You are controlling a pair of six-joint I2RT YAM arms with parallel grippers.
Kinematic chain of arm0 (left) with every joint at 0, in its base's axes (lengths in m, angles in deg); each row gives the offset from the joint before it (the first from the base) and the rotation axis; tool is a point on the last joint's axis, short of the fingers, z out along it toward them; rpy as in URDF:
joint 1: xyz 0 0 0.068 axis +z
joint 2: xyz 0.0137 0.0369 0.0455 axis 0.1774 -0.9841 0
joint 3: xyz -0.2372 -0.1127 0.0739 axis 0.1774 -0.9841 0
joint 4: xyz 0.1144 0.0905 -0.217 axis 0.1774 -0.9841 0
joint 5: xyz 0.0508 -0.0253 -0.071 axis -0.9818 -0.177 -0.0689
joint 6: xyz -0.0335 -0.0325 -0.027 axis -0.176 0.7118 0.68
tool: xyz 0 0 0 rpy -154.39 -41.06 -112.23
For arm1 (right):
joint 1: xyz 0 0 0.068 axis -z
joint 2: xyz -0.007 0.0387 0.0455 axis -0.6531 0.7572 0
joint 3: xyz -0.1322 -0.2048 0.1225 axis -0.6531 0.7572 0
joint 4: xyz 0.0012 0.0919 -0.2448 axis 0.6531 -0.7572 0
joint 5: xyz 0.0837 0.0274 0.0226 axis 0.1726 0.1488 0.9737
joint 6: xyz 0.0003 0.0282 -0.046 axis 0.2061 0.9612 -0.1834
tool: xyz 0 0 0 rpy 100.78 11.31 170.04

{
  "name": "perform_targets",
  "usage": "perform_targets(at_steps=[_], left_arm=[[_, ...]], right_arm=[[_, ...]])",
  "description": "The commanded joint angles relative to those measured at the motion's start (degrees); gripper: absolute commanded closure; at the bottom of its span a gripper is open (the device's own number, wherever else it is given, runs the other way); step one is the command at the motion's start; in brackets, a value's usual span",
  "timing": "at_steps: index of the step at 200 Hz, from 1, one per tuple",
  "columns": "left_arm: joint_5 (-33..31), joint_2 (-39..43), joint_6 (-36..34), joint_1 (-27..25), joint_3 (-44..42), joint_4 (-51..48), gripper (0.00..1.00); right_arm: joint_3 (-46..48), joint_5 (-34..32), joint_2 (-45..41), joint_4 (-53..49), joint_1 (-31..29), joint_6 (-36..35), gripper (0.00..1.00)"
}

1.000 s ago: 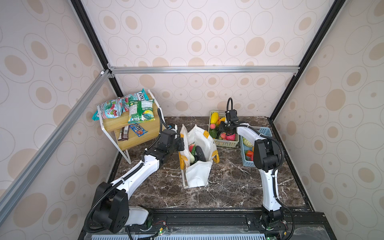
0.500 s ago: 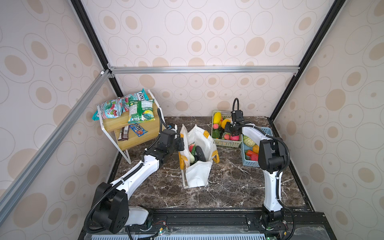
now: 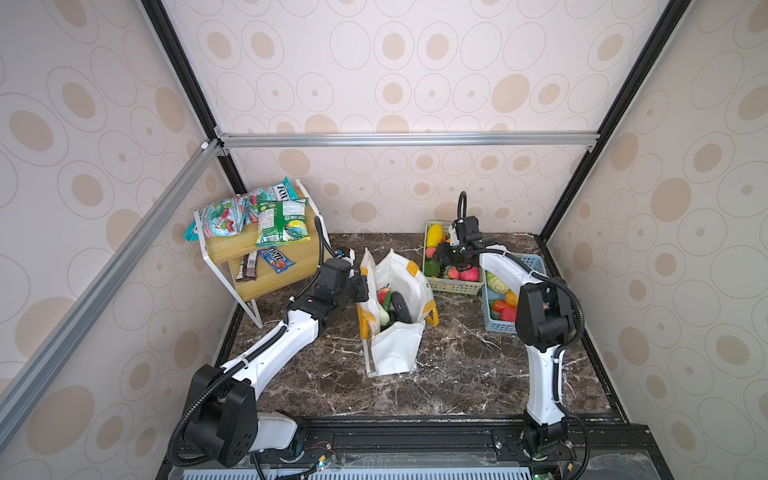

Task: Place the food into the grocery bag and tie it
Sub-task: 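Lower the right gripper into the green basket toward the black grapes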

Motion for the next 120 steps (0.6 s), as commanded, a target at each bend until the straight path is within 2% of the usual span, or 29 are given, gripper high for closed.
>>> perform_targets(at_steps=[1, 95, 120], left_arm=[[0.2, 0.6, -0.1, 0.5, 0.5, -0.4, 1.0], [0.0, 1.7, 0.0, 0.5, -0.5, -0.3, 1.0], [0.0, 1.8, -0.1, 0.6, -0.4, -0.3, 1.0]], right_arm=[[-1.5, -0.3, 2.9, -2.6, -0.8, 1.6, 0.39], [-7.9, -4.1, 13.1, -7.0, -1.5, 3.1, 0.28], [-9.1, -4.2, 14.8, -8.6, -1.6, 3.1, 0.2]])
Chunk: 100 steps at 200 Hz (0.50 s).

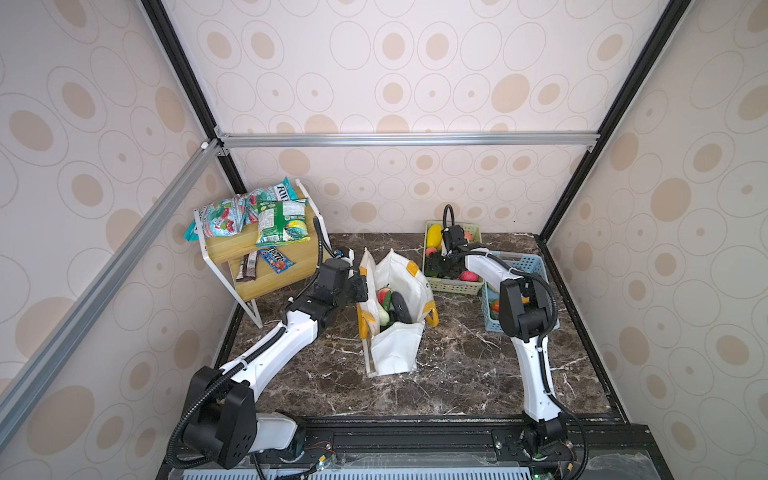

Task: Place the food into the grocery bag and tie it
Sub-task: 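Lower the right gripper into the green basket toward the black grapes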

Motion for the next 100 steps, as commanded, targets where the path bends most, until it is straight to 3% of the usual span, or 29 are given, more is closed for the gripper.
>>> perform_targets(at_steps=[1, 64, 100], left_arm=[[0.0, 1.4, -0.1, 0.4, -0.2, -0.4, 1.0], [-0.1, 1.6, 0.0, 0.4, -0.6, -0.3, 1.0], [-0.2, 2.1, -0.3, 0.4, -0.6, -0.4, 1.0]], right_arm=[[-1.0, -1.1, 3.2, -3.5, -0.5, 0.6, 0.2], [-1.6, 3.1, 5.5, -3.1, -0.5, 0.9, 0.21], [-0.2, 3.3, 4.6, -1.9, -0.5, 1.9, 0.37]])
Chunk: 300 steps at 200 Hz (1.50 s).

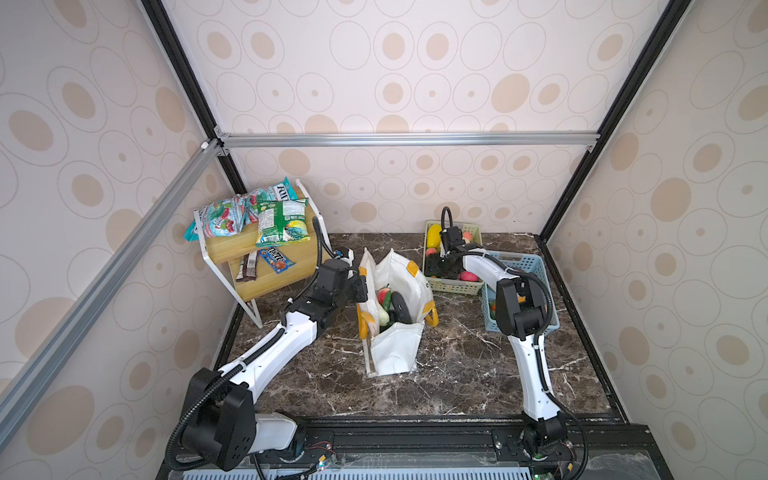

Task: Place the food into the grocery bag and tie it
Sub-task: 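Lower the right gripper into the green basket toward the black grapes, then close the right gripper on the black grapes' stem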

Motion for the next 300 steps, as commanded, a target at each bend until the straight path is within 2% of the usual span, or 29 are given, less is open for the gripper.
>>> perform_targets(at_steps=[1, 36, 100, 300], left_arm=[[-0.2, 1.3, -0.4, 0.4, -0.1, -0.6, 1.0], [-0.2, 1.7, -0.4, 0.4, -0.1, -0.5, 1.0], [0.0, 2.3, -0.4, 0.4, -0.2, -0.4, 1.0], [-0.2, 3.1, -0.2, 0.4, -1.0, 0.2, 1.0]], right_arm=[[1.4, 1.8, 2.4, -1.4, -0.5, 1.3, 0.37], [3.5, 2.0, -0.9, 0.5, -0.1, 2.0, 0.49], [4.2, 0.7, -6.9, 0.2, 1.4, -0.8, 0.59], [3.8, 0.6, -13.8, -1.5, 1.6, -3.1, 0.64]])
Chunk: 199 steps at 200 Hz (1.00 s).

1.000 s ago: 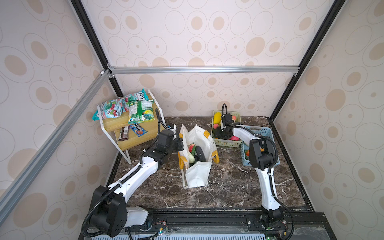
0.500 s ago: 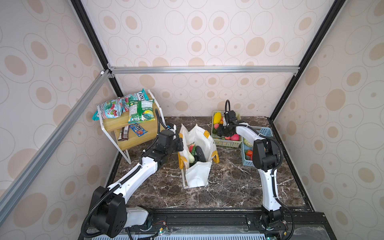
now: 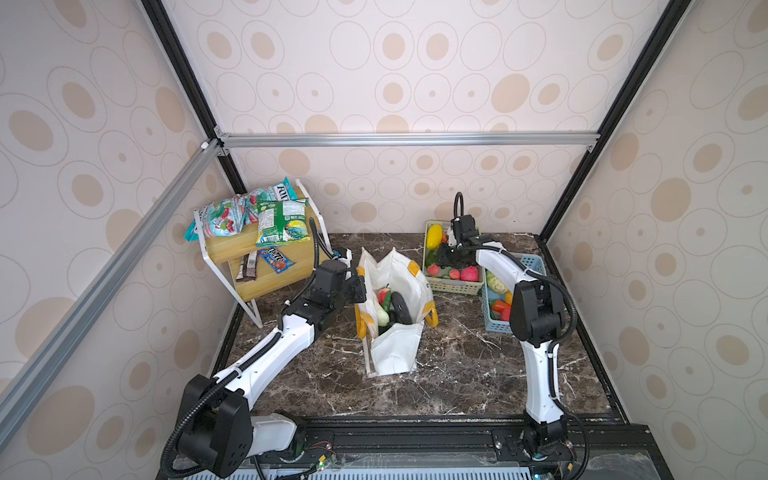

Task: Place the food into the grocery bag and tie it
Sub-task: 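Close the right gripper on the black grapes' stem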

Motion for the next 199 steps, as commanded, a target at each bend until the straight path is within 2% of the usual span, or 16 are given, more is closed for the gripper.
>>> perform_targets(at_steps=[1, 199], left_arm=[[-0.1, 1.3, -0.2, 0.3, -0.3, 0.1, 1.0], [0.9, 3.5, 0.4, 0.3, -1.9, 0.7, 1.0]], right_arm=[[0.0, -0.7, -3.4, -0.7, 0.0, -0.9, 0.64], [1.9, 0.2, -10.9, -1.0, 0.0, -1.2, 0.64]])
